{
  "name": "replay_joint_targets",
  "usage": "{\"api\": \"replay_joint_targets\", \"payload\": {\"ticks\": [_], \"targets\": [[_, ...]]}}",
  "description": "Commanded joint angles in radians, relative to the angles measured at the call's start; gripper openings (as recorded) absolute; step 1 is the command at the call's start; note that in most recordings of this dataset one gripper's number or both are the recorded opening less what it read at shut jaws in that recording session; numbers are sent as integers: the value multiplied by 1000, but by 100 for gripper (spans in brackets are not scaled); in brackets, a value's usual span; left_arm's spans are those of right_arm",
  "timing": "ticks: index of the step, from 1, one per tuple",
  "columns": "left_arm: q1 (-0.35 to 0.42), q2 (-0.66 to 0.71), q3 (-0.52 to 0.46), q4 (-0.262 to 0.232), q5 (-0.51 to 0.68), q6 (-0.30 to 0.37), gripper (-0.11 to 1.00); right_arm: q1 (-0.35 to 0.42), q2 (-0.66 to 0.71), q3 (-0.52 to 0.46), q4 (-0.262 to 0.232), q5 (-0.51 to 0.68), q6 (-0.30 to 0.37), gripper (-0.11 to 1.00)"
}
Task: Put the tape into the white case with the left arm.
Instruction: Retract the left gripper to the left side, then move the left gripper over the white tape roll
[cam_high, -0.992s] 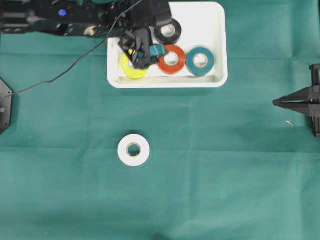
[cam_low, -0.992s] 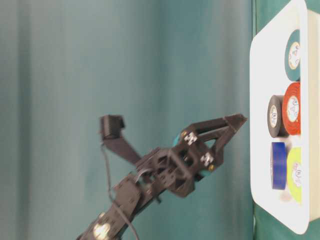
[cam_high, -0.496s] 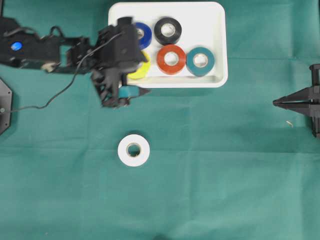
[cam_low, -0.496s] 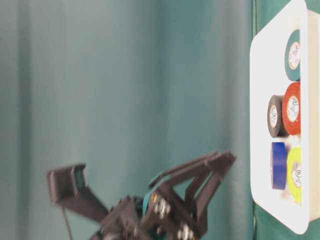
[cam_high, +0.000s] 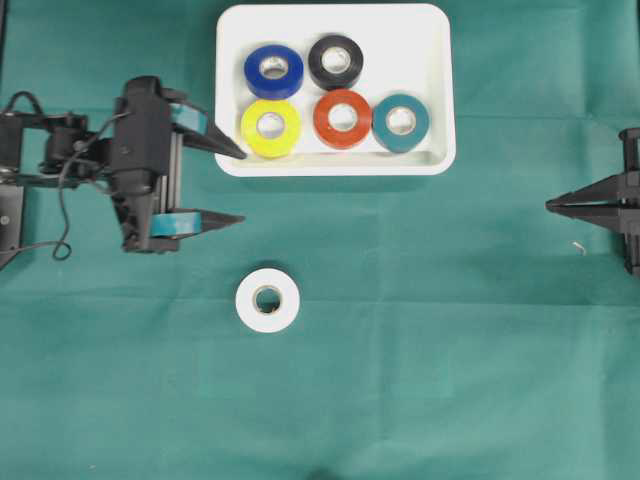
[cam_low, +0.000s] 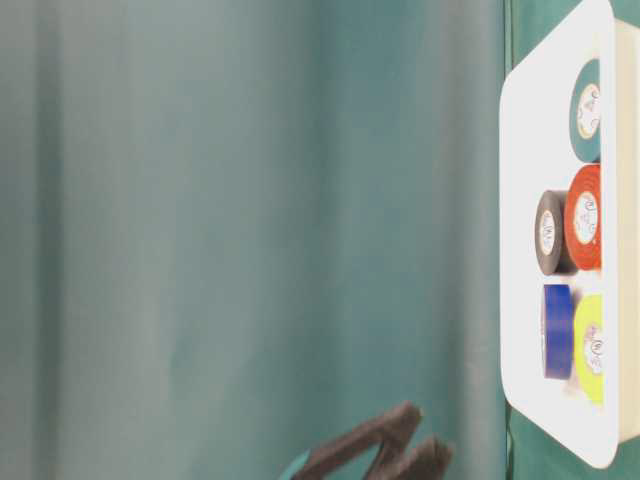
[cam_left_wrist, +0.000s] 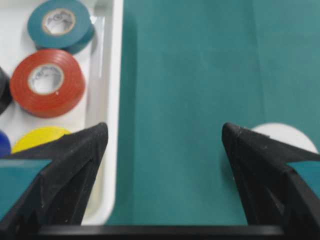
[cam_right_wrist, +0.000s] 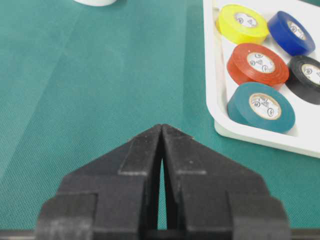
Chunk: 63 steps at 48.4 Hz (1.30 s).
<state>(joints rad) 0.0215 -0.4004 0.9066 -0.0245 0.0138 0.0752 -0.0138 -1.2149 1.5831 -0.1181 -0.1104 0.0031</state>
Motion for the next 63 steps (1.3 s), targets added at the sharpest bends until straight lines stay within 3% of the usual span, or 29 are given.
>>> {"api": "replay_joint_targets", "payload": {"ticks": [1, 35, 63], "targets": [[-15, -48, 12, -2, -15, 2, 94, 0, 6, -11, -2, -9, 0, -9], [-28, -272, 207, -2, -28, -5, 94, 0, 5, -11, -2, -9, 0, -9], [-41, -235, 202, -3, -28, -6, 94, 0, 6, -11, -2, -9, 0, -9]]}}
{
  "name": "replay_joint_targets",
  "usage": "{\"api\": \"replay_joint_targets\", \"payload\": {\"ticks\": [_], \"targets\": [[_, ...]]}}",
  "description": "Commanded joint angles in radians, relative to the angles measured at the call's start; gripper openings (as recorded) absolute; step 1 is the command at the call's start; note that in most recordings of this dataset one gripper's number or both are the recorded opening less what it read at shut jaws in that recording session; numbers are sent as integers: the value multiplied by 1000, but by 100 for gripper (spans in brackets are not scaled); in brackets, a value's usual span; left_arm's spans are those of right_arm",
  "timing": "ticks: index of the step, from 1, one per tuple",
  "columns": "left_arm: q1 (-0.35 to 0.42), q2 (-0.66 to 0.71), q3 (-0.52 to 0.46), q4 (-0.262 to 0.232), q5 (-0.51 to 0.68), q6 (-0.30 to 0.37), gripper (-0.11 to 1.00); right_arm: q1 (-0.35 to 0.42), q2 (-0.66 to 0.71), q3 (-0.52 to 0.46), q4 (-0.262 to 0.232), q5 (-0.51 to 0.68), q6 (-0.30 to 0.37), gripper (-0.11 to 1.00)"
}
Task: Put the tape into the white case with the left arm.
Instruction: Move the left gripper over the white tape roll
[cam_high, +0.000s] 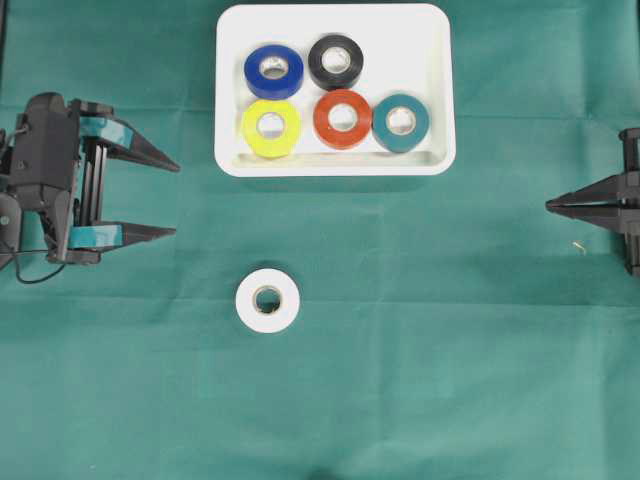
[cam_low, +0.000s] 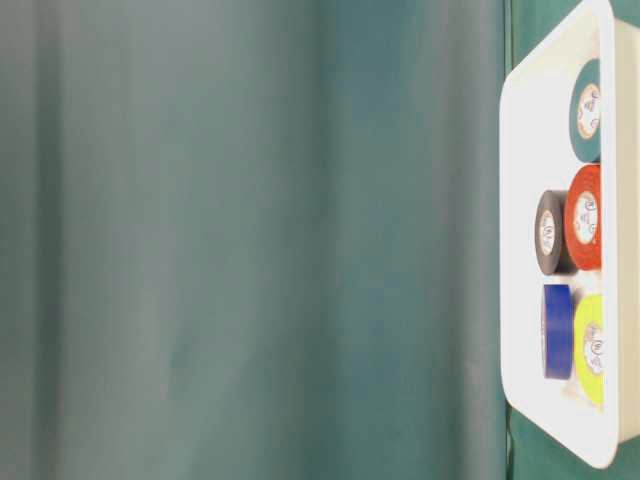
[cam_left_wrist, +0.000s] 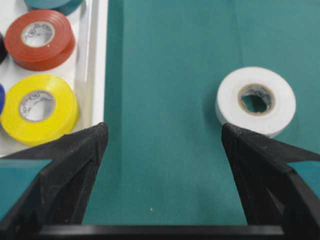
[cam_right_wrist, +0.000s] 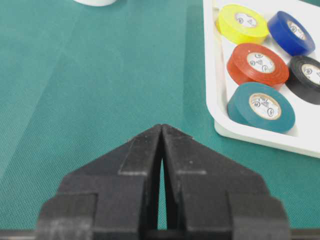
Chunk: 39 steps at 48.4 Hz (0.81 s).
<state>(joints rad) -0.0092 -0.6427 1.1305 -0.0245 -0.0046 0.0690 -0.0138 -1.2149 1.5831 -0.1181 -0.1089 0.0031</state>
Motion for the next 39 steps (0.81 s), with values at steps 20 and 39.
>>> {"api": "replay_joint_targets", "payload": {"ticks": [20, 39], "targets": [[-54, 147, -87, -3, -9, 5, 94, 0, 6, -11, -2, -12, 0, -9], [-63, 255, -143, -2, -9, 5, 94, 0, 6, -11, -2, -12, 0, -9]]}}
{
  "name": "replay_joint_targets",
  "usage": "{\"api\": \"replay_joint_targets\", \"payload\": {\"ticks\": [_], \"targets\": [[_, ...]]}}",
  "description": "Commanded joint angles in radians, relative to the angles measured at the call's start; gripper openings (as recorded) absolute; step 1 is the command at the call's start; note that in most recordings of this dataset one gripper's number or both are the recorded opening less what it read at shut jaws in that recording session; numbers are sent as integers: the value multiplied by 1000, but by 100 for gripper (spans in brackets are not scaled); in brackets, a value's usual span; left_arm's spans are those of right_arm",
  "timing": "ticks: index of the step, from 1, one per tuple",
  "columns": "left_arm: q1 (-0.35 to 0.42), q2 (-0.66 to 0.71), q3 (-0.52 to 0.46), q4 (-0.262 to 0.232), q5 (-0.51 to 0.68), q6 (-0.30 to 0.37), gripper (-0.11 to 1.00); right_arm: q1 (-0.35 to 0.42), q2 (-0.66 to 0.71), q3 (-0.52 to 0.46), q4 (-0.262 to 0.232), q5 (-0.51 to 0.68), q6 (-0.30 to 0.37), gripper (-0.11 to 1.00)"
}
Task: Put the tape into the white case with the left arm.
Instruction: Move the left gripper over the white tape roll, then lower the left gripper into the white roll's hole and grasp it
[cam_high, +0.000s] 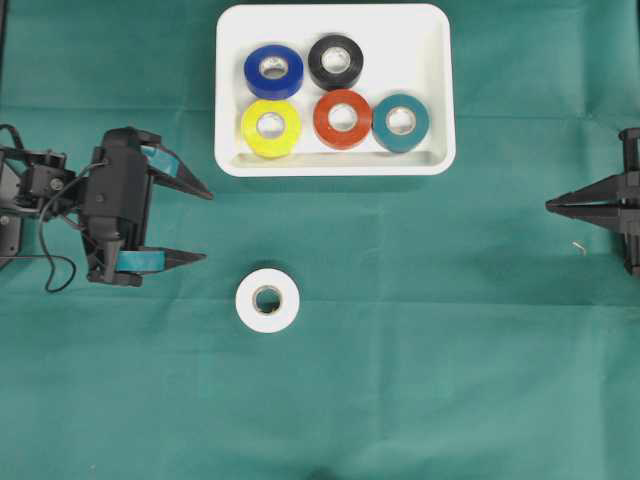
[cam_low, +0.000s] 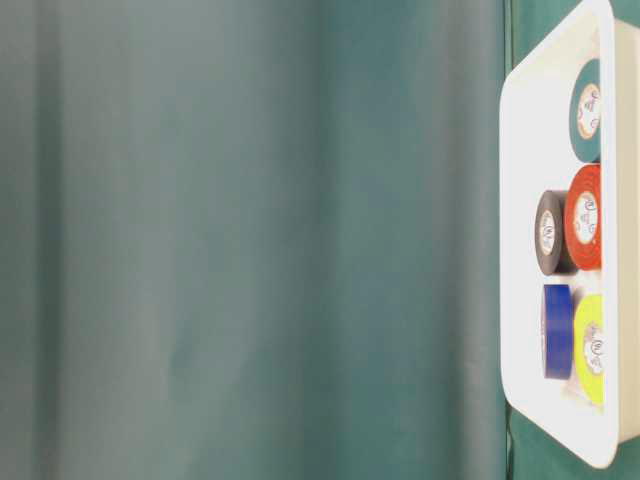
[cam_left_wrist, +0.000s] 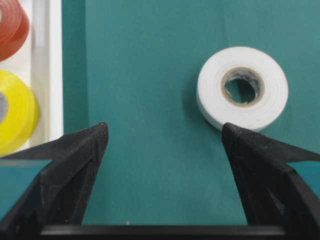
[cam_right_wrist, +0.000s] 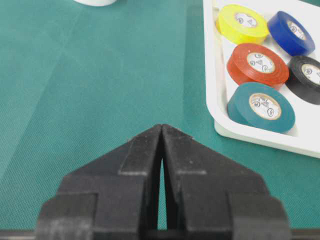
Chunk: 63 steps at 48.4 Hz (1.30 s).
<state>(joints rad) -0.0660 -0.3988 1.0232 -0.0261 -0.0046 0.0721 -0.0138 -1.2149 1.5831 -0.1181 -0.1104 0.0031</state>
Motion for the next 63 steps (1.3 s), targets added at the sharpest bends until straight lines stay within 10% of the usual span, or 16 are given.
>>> {"api": "replay_joint_targets", "payload": {"ticks": [1, 63], "targets": [[-8, 18, -40, -2, -9, 2, 94, 0, 6, -11, -2, -11, 0, -9], [-63, 460, -318, -2, 55, 0, 94, 0, 6, -9, -6, -9, 0, -9]]}}
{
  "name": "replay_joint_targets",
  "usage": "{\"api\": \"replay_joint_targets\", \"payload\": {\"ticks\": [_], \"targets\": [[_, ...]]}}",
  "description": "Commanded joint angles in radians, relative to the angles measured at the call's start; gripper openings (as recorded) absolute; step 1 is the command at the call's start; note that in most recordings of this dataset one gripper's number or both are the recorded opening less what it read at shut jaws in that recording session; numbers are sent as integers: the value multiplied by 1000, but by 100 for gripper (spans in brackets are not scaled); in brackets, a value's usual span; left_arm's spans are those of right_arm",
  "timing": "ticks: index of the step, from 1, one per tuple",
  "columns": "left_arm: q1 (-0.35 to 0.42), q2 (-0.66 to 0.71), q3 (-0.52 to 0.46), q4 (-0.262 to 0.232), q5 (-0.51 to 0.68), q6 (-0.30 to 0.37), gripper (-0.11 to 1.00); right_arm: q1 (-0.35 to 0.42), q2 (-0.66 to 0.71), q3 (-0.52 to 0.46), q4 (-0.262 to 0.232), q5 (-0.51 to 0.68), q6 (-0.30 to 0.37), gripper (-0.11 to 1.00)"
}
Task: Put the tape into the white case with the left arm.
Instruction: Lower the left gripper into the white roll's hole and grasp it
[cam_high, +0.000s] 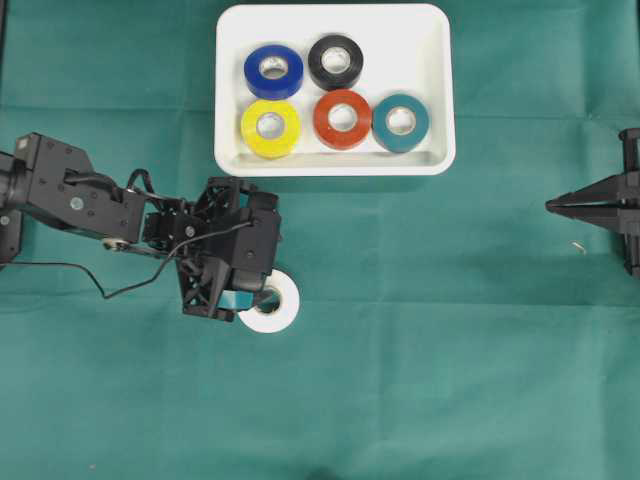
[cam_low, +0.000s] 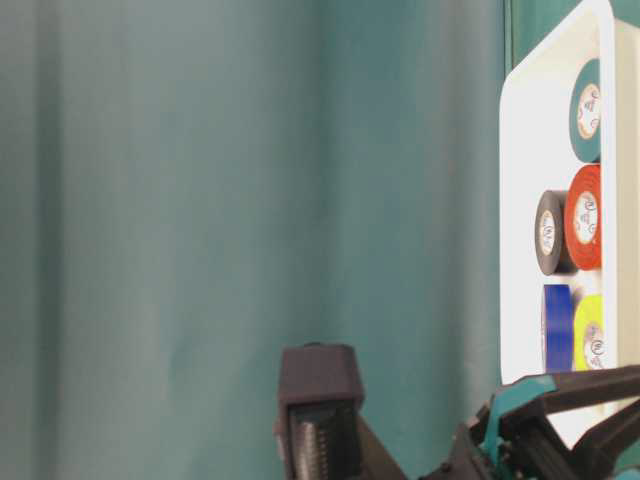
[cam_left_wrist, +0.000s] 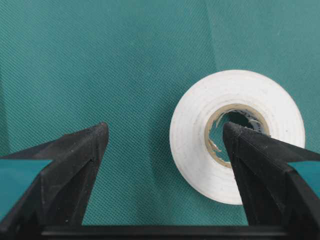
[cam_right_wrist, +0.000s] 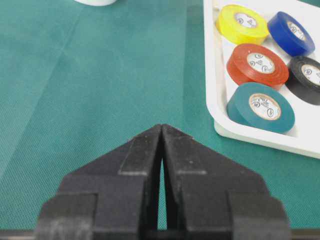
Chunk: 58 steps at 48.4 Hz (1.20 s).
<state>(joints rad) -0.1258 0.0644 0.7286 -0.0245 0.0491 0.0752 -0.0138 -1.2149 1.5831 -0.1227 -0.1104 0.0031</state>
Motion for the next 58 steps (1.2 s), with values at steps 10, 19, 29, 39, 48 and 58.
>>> {"api": "replay_joint_targets", "payload": {"ticks": [10, 19, 29, 39, 48, 58], "targets": [[-3, 17, -26, -2, 2, -3, 94, 0, 5, -9, -2, -11, 0, -9], [-3, 48, -37, -2, 2, 0, 93, 0, 6, -9, -2, -9, 0, -9], [-3, 57, -41, -2, -5, 3, 93, 0, 6, -11, -2, -9, 0, -9], [-3, 57, -40, -2, -6, 3, 93, -2, 6, -9, -2, -11, 0, -9], [-3, 58, -37, -2, -5, -3, 91, 0, 6, -9, -2, -11, 0, -9], [-3, 98, -44, -2, 21, -21, 44, 0, 6, -11, -2, -11, 0, -9]]}}
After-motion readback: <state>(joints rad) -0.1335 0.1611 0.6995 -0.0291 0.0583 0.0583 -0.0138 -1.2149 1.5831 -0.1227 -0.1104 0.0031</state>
